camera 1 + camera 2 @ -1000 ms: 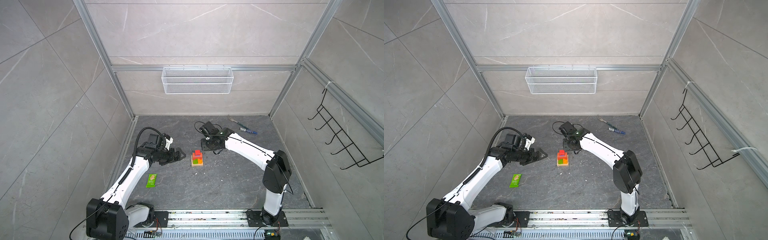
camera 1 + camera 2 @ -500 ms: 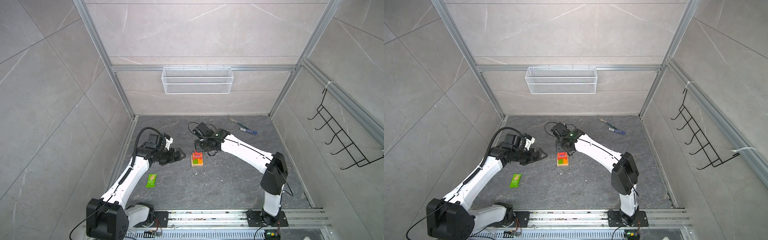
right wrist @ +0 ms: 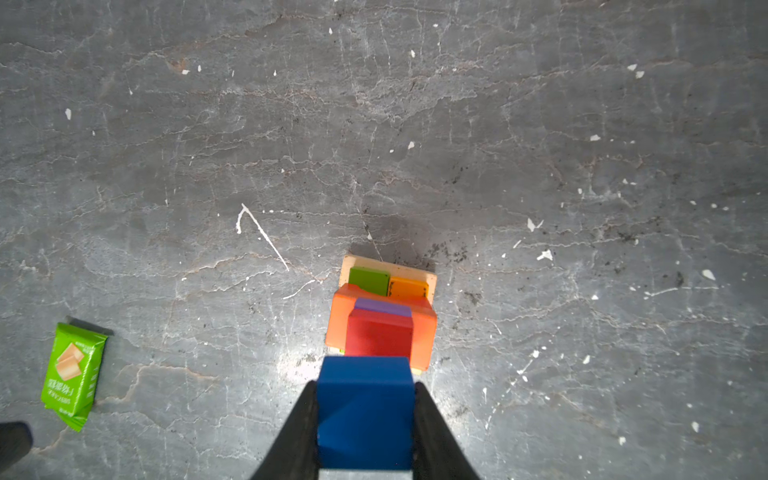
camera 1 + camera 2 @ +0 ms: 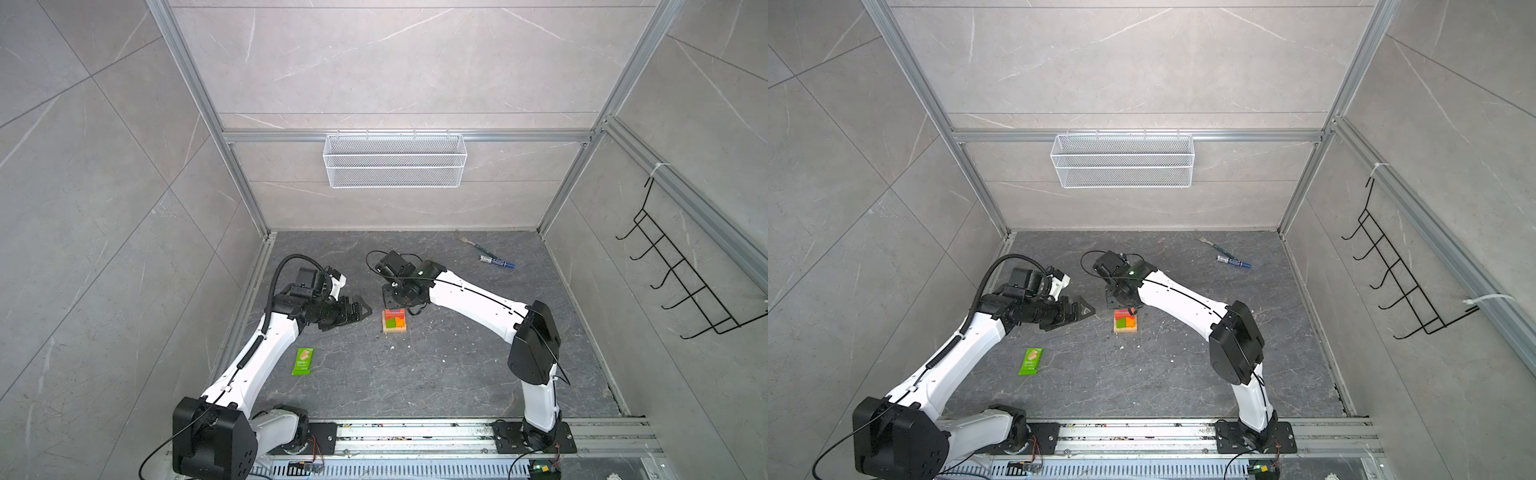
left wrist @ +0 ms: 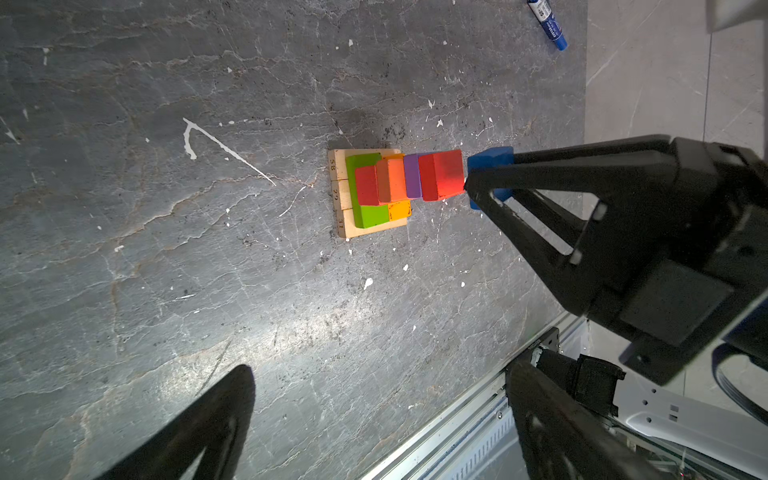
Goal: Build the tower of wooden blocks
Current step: 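Lift the blue cube with the right gripper and carry it over the stack, then lower the blue cube onto the red cube with the right gripper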
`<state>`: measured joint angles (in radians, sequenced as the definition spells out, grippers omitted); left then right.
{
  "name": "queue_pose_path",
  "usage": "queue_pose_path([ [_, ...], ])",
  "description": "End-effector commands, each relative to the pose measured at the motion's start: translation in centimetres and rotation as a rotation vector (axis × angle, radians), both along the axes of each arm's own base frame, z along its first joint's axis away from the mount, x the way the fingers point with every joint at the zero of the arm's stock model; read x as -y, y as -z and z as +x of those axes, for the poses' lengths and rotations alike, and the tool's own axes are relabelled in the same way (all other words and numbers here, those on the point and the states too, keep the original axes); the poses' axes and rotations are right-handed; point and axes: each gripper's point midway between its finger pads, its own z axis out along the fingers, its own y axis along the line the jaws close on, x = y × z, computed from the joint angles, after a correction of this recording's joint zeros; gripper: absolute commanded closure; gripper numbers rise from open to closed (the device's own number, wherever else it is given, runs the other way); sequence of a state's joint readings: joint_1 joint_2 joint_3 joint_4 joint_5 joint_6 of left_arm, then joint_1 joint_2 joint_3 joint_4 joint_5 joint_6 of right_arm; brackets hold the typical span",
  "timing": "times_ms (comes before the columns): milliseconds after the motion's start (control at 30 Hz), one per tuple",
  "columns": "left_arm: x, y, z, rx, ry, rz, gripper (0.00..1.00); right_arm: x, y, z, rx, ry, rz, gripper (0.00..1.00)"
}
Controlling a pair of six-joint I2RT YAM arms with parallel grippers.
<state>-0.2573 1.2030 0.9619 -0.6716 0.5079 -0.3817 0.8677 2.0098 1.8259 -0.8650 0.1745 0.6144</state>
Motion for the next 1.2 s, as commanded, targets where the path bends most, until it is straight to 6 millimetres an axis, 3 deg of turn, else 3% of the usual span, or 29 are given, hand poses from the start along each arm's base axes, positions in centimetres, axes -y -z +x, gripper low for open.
queue_pose_path([
  [0, 0.1, -0.5, 0.1, 0.023, 0.011, -0.018, 0.02, 0.1, 0.5, 0.2, -0.001, 0.022, -0.028, 0.98],
  [1167, 0.1, -0.5, 0.0, 0.023, 0.01, -0.018, 0.02, -0.2, 2.4, 0.4, -0.025, 0.036, -0.045, 0.94],
])
